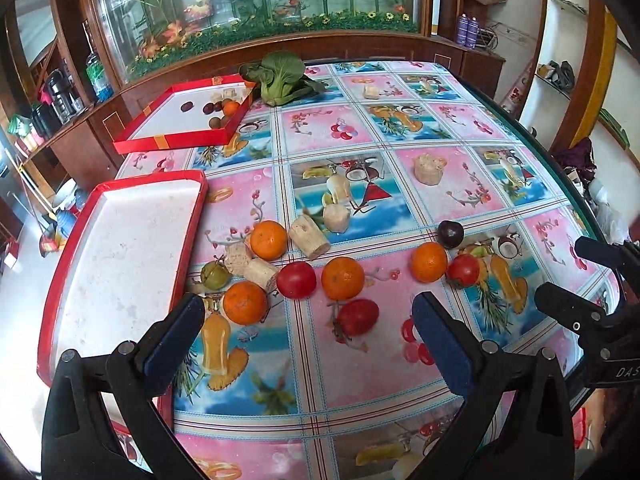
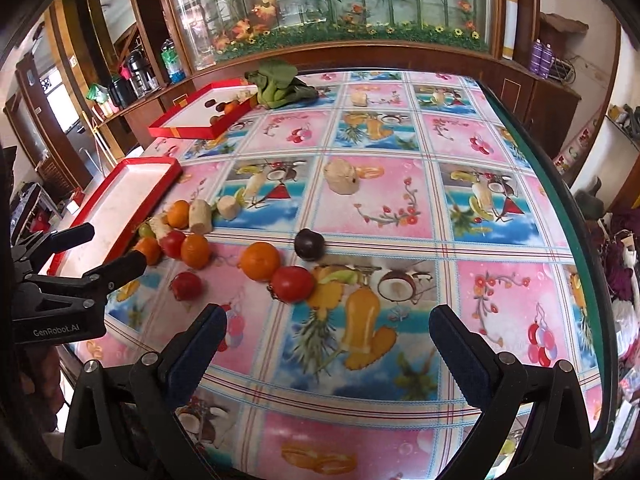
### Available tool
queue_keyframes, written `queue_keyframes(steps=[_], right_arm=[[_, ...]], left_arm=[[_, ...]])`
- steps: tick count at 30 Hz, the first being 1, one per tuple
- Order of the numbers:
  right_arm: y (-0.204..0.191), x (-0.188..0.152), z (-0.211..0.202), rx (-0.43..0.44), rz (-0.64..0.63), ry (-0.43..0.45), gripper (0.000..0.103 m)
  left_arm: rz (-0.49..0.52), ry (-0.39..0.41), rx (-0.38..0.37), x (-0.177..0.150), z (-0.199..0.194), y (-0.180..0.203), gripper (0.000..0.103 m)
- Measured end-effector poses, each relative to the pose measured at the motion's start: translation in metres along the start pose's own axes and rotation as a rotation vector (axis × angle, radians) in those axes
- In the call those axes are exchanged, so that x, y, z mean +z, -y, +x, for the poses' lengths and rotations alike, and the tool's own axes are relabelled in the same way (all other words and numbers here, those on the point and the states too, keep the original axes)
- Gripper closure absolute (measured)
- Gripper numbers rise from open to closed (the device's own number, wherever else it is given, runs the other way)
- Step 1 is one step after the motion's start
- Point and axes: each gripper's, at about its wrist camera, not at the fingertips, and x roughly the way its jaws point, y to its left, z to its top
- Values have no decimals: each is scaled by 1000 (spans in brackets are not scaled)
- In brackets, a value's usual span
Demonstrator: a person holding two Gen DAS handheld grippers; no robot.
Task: Organize fruits
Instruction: 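Grasp the red tomato with the left tool while the right tool grasps an orange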
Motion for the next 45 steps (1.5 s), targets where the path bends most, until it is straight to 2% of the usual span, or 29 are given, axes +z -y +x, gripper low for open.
queue_keyframes(steps=[17,30,39,41,43,45], right_arm=[[-21,-1,0,-2,-11,-4,1],[-21,-3,0,-15,2,-16,1],[-8,-7,4,-39,50,-45,1],[-3,-9,7,-40,66,-60,2],[1,-11,11,-39,84,-79,5],[6,-13,16,-26,100,-99,7]], left_arm=[[-16,-10,-26,-6,-1,-16,0],[-16,-32,-61,-7,5,-15,0],[-163,-120,-288,-16,19,-38,1],[-163,-146,-322,-21,22,-35,6],[-136,-172,-338,-20,27,-26,17],[-90,-184,-354,-18,30,-15,22]])
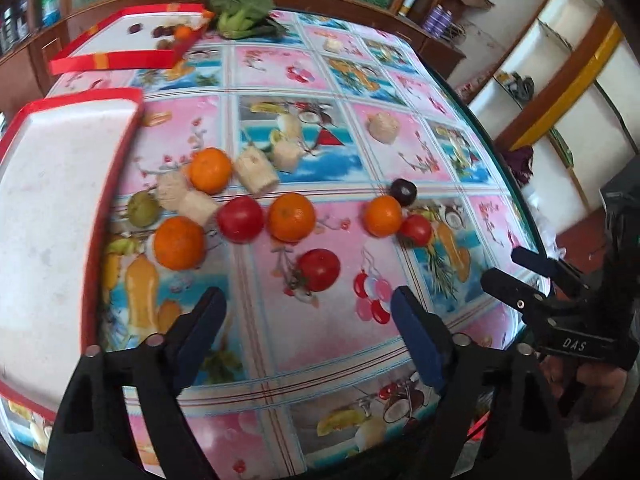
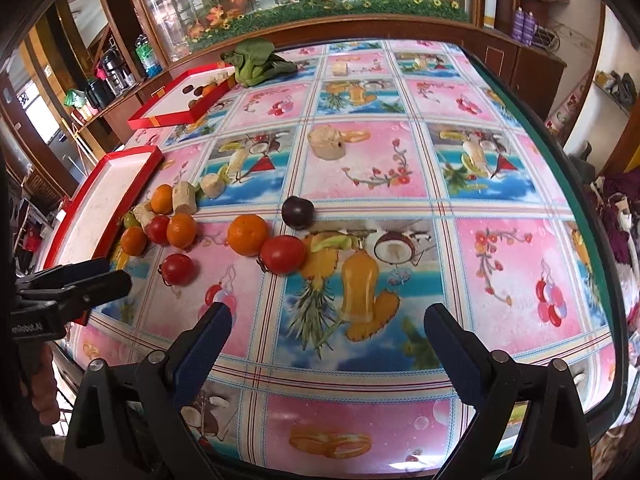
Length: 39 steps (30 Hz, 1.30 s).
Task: Organize fruits
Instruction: 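Grasp the red tomato with the left tool while the right tool grasps an orange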
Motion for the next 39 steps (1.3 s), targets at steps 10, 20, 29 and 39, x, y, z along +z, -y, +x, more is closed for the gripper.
queue_keyframes(steps=[10,20,29,39], right_arm=[[14,7,14,41,27,-45,18],[-21,35,33,131,-90,-70,29],[-66,49,59,162,-251,-122,41],[-83,59,84,91,-350,-139,57]], left_arm=[[82,-76,29,14,45,23,37],[4,-98,43,13,51,-1,69],[-115,-106,0,-2,33,-33,69],[-114,-59,-27,2,8,-40,69]])
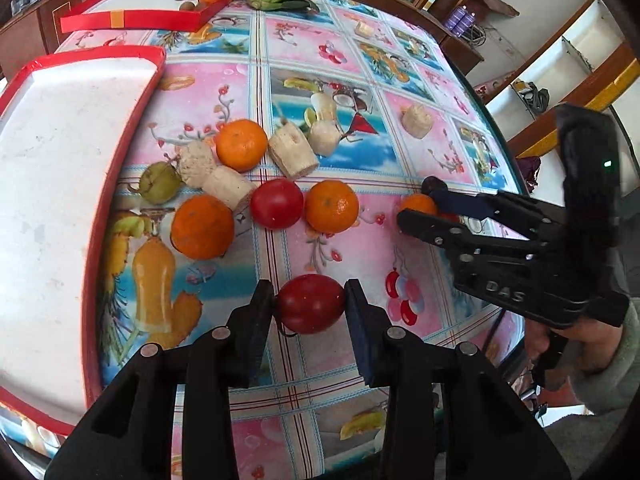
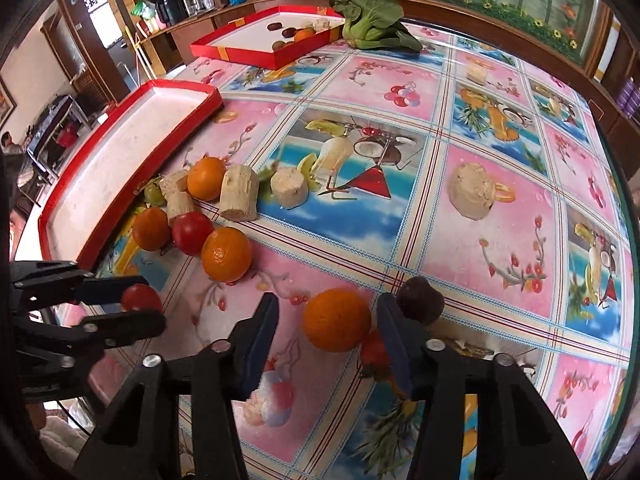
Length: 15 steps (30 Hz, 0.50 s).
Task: Organize fruits
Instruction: 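Grasp the red tomato with the left tool while the right tool grasps an orange, then carry tomato and orange into the white tray and open both tools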
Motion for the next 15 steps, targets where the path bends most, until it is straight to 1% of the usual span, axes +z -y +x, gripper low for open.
queue_keyframes(steps=[3,7,10,15], right_arm=[[1,-1,2,-16,3,-2,58],[-1,-1,3,-29,-2,-2,56],[-5,-1,5,-51,-15,-1,56],[-10,-1,7,-87,-35,2,56]], left_arm=[[1,24,-7,5,-12,-5,69],[-13,52,11,11,-31,-20,69],[-30,77,42,15,-46,-38,69],[-72,89,109,10,-62,-78,69]])
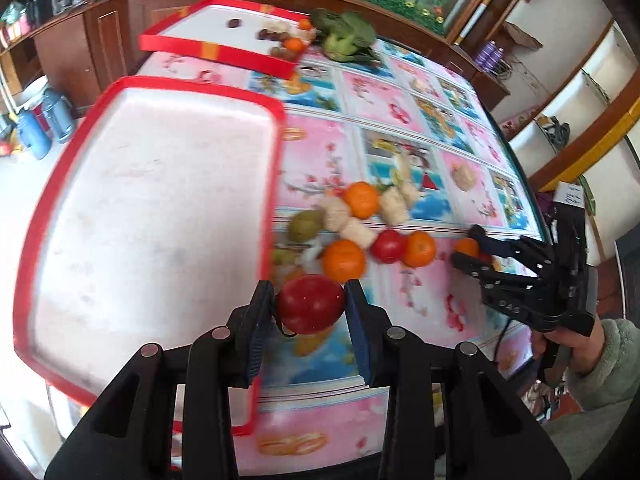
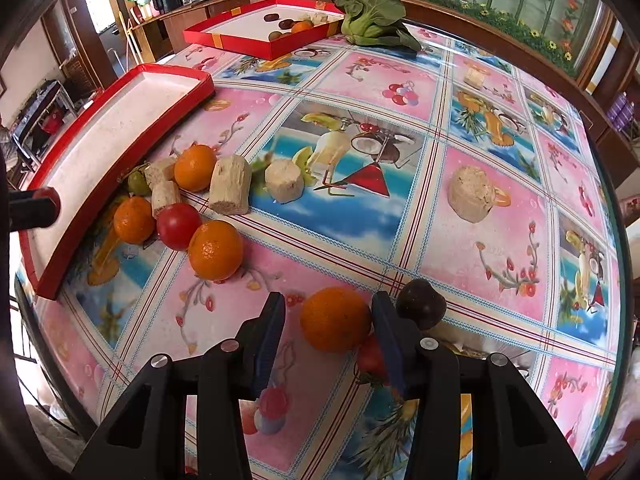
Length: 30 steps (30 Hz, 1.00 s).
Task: Organize fruits
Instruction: 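Carry tomato and orange into the white tray and open both tools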
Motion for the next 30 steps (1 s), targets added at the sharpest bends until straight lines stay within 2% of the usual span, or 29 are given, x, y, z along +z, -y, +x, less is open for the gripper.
queue_keyframes(steps=[5,7,12,20,25,30], right_arm=[[-6,-1,3,-46,-37,5,58],[-9,0,4,-73,-48,3,66],[-15,6,-2,-53,-18,8,66],[-52,46,-21,116,11,53,66],[-84,90,-10,242,60,41,66],[-107,139,13,300,104,44,66]], left_arm=[[-55,-15,49,-12,3,-36,69],[-76,-19,51,-15,4,-45,69],[-101,-19,35,-15,7,-55,69],[-49,-14,12,7,12,-57,69],[-55,0,1,32,14,-70,69],[-40,6,40,63,27,-86,69]])
